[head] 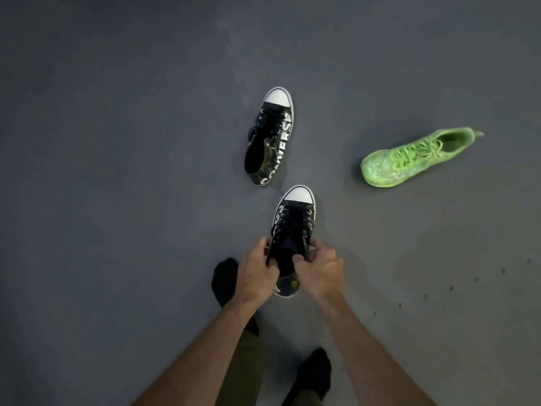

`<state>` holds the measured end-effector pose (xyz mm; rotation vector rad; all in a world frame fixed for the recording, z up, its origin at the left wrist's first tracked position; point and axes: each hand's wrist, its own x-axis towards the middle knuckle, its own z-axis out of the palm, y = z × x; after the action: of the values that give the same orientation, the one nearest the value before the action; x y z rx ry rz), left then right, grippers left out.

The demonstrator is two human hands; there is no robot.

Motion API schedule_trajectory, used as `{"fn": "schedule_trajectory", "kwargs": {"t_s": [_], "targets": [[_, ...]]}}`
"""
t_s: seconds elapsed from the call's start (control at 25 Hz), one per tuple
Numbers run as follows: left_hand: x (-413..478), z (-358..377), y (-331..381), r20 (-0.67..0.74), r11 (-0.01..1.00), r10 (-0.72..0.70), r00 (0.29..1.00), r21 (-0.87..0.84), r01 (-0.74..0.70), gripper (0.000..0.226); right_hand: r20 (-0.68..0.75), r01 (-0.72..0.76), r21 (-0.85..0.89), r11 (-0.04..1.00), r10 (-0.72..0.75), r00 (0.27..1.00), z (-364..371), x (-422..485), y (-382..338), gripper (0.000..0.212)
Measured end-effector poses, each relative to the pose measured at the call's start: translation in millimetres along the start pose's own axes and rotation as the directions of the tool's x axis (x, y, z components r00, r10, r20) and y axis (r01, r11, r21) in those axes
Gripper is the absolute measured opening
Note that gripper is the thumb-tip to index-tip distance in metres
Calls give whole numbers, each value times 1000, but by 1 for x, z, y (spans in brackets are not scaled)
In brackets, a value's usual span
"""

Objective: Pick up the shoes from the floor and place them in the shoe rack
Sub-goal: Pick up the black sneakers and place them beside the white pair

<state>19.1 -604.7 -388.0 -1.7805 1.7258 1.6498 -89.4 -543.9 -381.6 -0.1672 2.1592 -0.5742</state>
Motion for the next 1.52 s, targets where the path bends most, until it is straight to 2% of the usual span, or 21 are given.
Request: {"fn": "schedule_trajectory", "kwargs": {"t_s": [0.08, 0.2, 0.32, 0.48, 0.64, 0.8, 0.96, 1.08, 1.16, 1.2, 1.24, 1.32, 1.4, 1.48, 1.52], "targets": [[6, -13, -17, -36, 999, -18, 999, -27, 17, 20, 67, -30, -20, 999, 31, 997, 15, 7, -18, 23], [5, -22, -52, -139, 988, -86, 987, -142, 66, 25, 121, -46, -45, 998, 51, 991, 35, 22, -39, 47], [6, -30, -72, -303, 946, -172, 937, -315, 72, 30, 180, -15, -87, 996, 31, 983, 59, 49, -58, 60], [44, -36, -63, -462, 905, -163, 872, -421, -54, 26, 182, -5, -62, 998, 16, 983, 83, 86, -85, 63], [105, -46, -44, -519, 873, -140, 843, -467, -143, 25, 147, -45, 4, 999, 44, 988, 99, 114, -115, 62], [152, -55, -20, -534, 885, -85, 841, -429, -182, 27, 43, -39, 30, 999, 38, 998, 111, 136, -134, 59], [175, -60, -24, -494, 939, -138, 858, -341, -46, 29, -128, 133, -174, 976, -157, 979, 115, 160, -144, 68], [176, -65, -33, -391, 937, -212, 896, -340, 74, 28, -81, 214, -321, 923, -252, 964, 113, 170, -145, 68], [172, -69, -35, -336, 918, -231, 913, -387, 90, 27, -26, 289, -396, 872, -326, 945, 108, 168, -137, 58], [170, -70, -35, -354, 915, -237, 905, -393, 85, 27, -5, 328, -405, 853, -361, 933, 105, 166, -131, 55], [167, -70, -32, -423, 938, -216, 880, -341, 66, 29, 24, 359, -410, 839, -383, 923, 101, 162, -124, 53], [160, -69, -22, -584, 994, -71, 809, -112, 6, 31, 107, 381, -472, 795, -377, 920, 96, 152, -109, 54], [154, -67, -10, -585, 997, 78, 807, 37, -70, 23, 80, 425, -549, 719, -461, 884, 96, 139, -100, 47], [151, -69, -3, -551, 993, 113, 827, 43, -107, 16, -16, 525, -489, 696, -609, 793, 103, 125, -99, 31], [151, -70, -2, -559, 994, 103, 823, 21, -110, 16, -28, 540, -442, 717, -612, 790, 108, 119, -102, 27]]}}
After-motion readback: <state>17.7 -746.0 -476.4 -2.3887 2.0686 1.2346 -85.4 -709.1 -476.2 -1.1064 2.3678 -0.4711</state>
